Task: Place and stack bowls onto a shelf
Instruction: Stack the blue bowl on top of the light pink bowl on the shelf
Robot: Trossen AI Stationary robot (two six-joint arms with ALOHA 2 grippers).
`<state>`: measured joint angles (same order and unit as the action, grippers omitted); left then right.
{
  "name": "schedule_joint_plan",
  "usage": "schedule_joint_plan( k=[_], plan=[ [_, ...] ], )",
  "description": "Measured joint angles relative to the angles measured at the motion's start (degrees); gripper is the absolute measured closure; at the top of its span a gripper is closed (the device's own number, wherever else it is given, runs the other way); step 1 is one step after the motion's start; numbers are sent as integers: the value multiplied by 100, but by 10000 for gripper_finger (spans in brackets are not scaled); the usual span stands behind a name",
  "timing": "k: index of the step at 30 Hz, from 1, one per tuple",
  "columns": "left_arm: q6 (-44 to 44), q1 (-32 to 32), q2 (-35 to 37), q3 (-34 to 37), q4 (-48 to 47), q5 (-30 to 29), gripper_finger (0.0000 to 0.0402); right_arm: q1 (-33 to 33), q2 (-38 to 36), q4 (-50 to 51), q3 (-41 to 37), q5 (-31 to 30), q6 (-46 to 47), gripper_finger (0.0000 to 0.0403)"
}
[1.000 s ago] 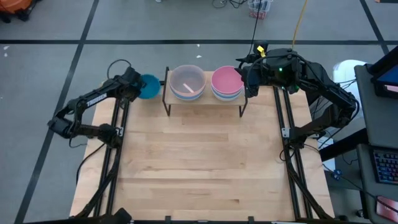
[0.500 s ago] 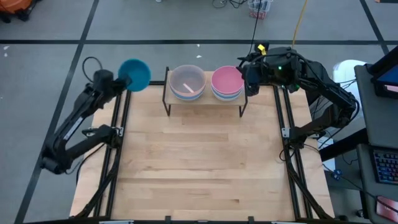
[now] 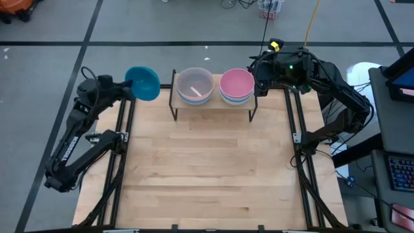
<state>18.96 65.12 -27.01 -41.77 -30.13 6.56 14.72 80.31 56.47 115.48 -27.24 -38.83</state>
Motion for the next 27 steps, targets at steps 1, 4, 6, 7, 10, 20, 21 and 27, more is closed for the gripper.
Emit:
schedule_joint_plan(
  k=[1, 4, 6, 7, 10, 20, 21, 27],
  plan=[
    [-221, 0, -18, -1, 105, 83, 385, 0, 0, 0, 0, 2, 47, 264],
    [-873, 0, -37, -1, 356, 148, 385, 0, 0, 0, 0, 2, 183, 264],
    [-1255, 0, -37, -1, 577, 198, 385, -2, 0, 0, 0, 2, 363, 264],
    [-1380, 0, -37, -1, 695, 263, 385, -2, 0, 0, 0, 2, 470, 264],
    [-1743, -2, -78, -169, 749, 563, 385, -2, 0, 0, 0, 2, 870, 264],
    [-2465, -574, -1520, -2013, -140, 1127, 385, -2, 0, -1, 0, 2, 1523, 264],
    [-2470, -641, -1761, -2304, -292, 1093, 385, -2, 0, 0, 0, 2, 1556, 264],
    [-2592, -972, -3245, -4199, -1397, 753, 385, -2, 0, -1, 0, 2, 1565, 264]
  ],
)
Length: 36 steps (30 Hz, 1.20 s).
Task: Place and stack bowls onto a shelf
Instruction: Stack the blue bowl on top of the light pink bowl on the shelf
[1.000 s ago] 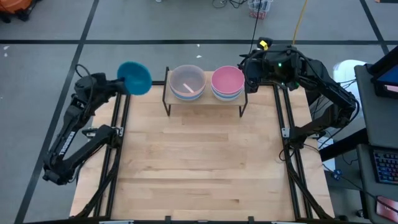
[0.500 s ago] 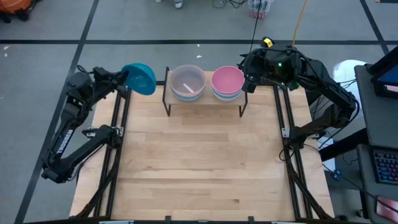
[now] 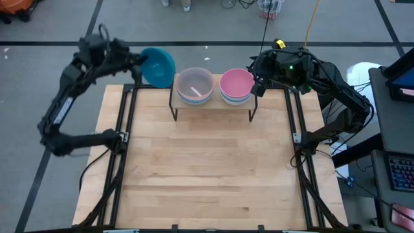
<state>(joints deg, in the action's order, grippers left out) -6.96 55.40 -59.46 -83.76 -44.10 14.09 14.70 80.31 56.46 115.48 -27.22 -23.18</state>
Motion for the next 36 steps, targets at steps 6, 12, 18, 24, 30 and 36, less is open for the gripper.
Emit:
schedule_joint_plan(
  k=[6, 12, 18, 24, 30, 36],
  plan=[
    [-35, -446, -1424, -2046, -1140, -117, 385, 0, 0, -1, 0, 0, -34, 264],
    [-239, -930, -2620, -3911, -2418, -478, 385, 0, 0, -1, 0, 0, -42, 264],
    [-239, -1226, -3522, -4761, -3572, -913, 385, 0, 0, -1, 0, 0, -44, 264],
    [-223, -1324, -4075, -4774, -3586, -980, 385, -1, 0, 1, 0, 2, -134, 264],
    [-201, -1402, -4494, -4774, -3590, -965, 385, -1, 0, 3, 0, 2, -195, 264],
    [-202, -1448, -4734, -4774, -3759, -957, 374, -2, 0, 47, 0, 4, -225, 264]
  ],
)
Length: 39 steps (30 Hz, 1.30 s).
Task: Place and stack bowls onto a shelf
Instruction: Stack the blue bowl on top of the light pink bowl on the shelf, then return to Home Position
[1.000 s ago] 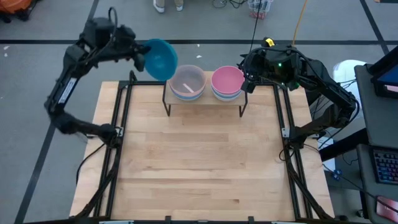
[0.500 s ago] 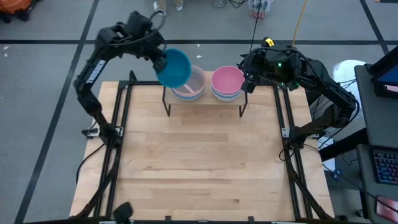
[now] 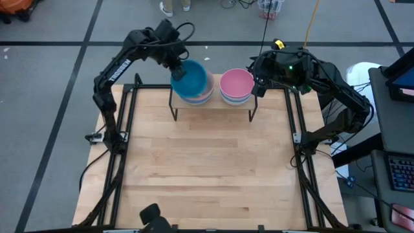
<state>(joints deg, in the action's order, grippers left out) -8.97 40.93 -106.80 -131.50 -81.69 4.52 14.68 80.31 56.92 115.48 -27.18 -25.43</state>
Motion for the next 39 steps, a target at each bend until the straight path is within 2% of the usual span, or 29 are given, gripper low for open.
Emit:
schedule_joint_plan(
  k=[7, 13, 18, 28, 39],
  plan=[
    [-191, -38, -90, 2, -97, -18, 321, 0, 0, 20, 0, 15, -79, 264],
    [-315, -173, -48, 2, -37, -21, 316, 0, -2, 19, 0, 17, -79, 264],
    [-380, -256, 144, 4, -67, -292, 315, 0, -2, 18, 0, 17, -73, 264],
    [-251, -308, 1374, 4, -229, -353, 314, 0, -136, 16, 0, -107, 220, 264],
    [-183, -319, 2886, 4, -506, -350, 314, -4, -803, 533, 0, -125, 558, 264]
  ],
)
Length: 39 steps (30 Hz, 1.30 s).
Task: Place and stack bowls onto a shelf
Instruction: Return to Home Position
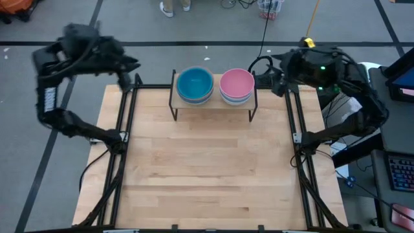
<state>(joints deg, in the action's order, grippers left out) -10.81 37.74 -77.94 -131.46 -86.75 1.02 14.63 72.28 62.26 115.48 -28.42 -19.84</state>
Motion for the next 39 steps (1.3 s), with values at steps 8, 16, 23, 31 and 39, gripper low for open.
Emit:
schedule_joint_plan(
  k=[8, 16, 23, 31, 39],
  plan=[
    [7, 0, 937, 0, -336, -3, 314, 0, -654, 389, 0, -2, 27, 264],
    [-105, 0, 1774, 0, -333, -7, 314, 0, -1160, 622, 0, 4, 303, 264],
    [-130, 0, 2497, 0, -327, -11, 314, 0, -1544, 813, 0, 11, 414, 264],
    [-114, 0, 3307, 0, -325, -11, 314, 0, -1925, 1107, 2, 15, 793, 264],
    [-2, 0, 3897, 0, -313, -9, 314, 0, -2223, 1635, 2, 16, 919, 264]
  ],
)
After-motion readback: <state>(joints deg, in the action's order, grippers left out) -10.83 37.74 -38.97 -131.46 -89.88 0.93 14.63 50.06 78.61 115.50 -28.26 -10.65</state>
